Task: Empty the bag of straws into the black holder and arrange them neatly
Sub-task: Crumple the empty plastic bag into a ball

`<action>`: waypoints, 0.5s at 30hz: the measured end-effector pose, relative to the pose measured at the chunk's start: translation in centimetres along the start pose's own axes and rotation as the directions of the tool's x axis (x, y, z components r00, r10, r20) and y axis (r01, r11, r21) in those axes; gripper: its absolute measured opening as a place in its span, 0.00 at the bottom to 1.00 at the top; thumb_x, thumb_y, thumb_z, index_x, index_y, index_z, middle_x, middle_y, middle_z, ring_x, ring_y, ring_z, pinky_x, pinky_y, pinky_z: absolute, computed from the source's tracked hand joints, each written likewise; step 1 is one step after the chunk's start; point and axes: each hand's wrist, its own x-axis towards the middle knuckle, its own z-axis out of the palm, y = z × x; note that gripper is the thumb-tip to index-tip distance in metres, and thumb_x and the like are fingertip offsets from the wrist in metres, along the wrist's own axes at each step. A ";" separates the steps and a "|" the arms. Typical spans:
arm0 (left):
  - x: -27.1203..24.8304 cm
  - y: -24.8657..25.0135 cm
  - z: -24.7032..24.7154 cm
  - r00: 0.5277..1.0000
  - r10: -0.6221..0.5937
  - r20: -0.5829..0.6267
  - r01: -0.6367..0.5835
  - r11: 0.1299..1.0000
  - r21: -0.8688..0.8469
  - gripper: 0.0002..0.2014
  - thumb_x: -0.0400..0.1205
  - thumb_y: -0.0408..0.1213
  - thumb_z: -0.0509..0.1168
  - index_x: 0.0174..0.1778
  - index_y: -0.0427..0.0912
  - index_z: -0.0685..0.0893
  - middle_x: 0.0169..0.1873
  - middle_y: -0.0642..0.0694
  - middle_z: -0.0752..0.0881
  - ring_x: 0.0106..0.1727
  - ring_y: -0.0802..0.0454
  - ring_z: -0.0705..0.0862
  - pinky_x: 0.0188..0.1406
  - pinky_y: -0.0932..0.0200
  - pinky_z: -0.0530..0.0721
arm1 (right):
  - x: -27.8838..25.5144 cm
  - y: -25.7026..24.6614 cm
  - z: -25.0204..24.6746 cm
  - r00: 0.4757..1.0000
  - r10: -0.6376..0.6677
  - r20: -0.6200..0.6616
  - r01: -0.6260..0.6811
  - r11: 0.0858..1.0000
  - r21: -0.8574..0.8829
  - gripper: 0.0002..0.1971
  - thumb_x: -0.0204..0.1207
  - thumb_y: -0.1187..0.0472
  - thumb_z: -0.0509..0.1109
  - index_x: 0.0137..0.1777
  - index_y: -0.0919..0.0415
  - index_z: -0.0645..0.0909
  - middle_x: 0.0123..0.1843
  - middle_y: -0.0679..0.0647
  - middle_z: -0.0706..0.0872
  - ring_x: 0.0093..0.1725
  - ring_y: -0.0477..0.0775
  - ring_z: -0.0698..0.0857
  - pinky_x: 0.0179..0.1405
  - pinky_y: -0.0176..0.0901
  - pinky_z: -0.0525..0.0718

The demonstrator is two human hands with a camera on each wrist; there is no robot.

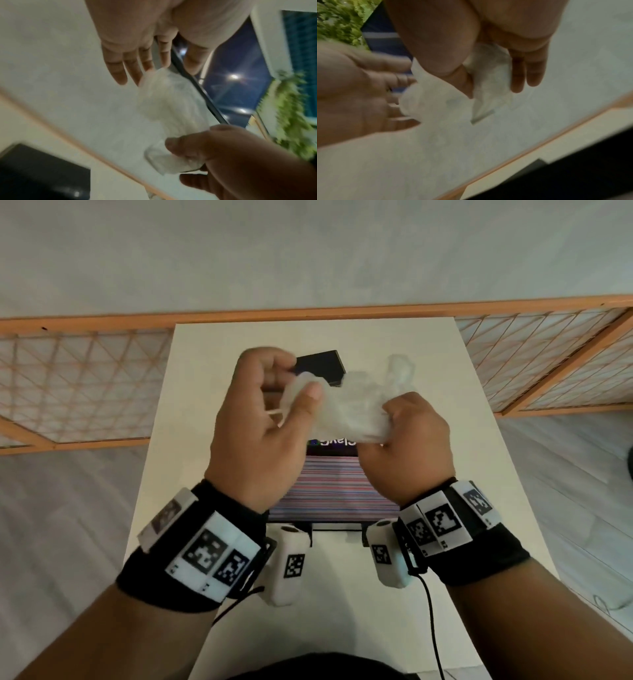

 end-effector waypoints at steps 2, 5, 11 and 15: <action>-0.5 0.8 0.1 0.975 0.167 0.143 -0.177 0.982 0.063 0.30 0.75 0.33 0.71 0.75 0.45 0.74 0.71 0.51 0.77 0.74 0.57 0.76 0.71 0.60 0.75 | 0.5 -0.5 -0.5 0.998 0.063 0.020 -0.061 0.995 -0.081 0.06 0.60 0.63 0.65 0.29 0.61 0.70 0.35 0.54 0.72 0.32 0.57 0.69 0.28 0.42 0.60; -1.0 0.4 0.8 0.830 0.143 0.539 -0.266 0.951 0.158 0.50 0.66 0.28 0.68 0.87 0.51 0.58 0.88 0.49 0.52 0.89 0.53 0.49 0.86 0.48 0.58 | 0.6 -1.8 -1.2 0.991 0.019 0.135 -0.015 0.999 -0.030 0.09 0.62 0.63 0.68 0.29 0.60 0.69 0.30 0.53 0.74 0.30 0.57 0.72 0.32 0.41 0.65; -1.1 -1.2 1.2 0.864 0.092 0.496 -0.125 0.992 0.034 0.45 0.65 0.46 0.77 0.80 0.53 0.68 0.73 0.50 0.78 0.74 0.56 0.78 0.67 0.58 0.81 | 0.2 -4.0 -2.9 0.860 -0.143 0.491 -0.311 0.616 0.724 0.06 0.60 0.74 0.71 0.32 0.80 0.79 0.28 0.73 0.82 0.27 0.61 0.82 0.27 0.44 0.77; -0.4 -0.7 0.9 0.917 -0.051 0.397 -0.063 0.961 0.269 0.28 0.66 0.45 0.82 0.59 0.51 0.78 0.46 0.56 0.87 0.44 0.60 0.88 0.36 0.67 0.85 | 0.3 -3.8 -2.3 0.868 -0.064 0.493 -0.426 0.416 0.804 0.12 0.57 0.66 0.77 0.41 0.68 0.82 0.36 0.62 0.86 0.31 0.59 0.86 0.29 0.44 0.82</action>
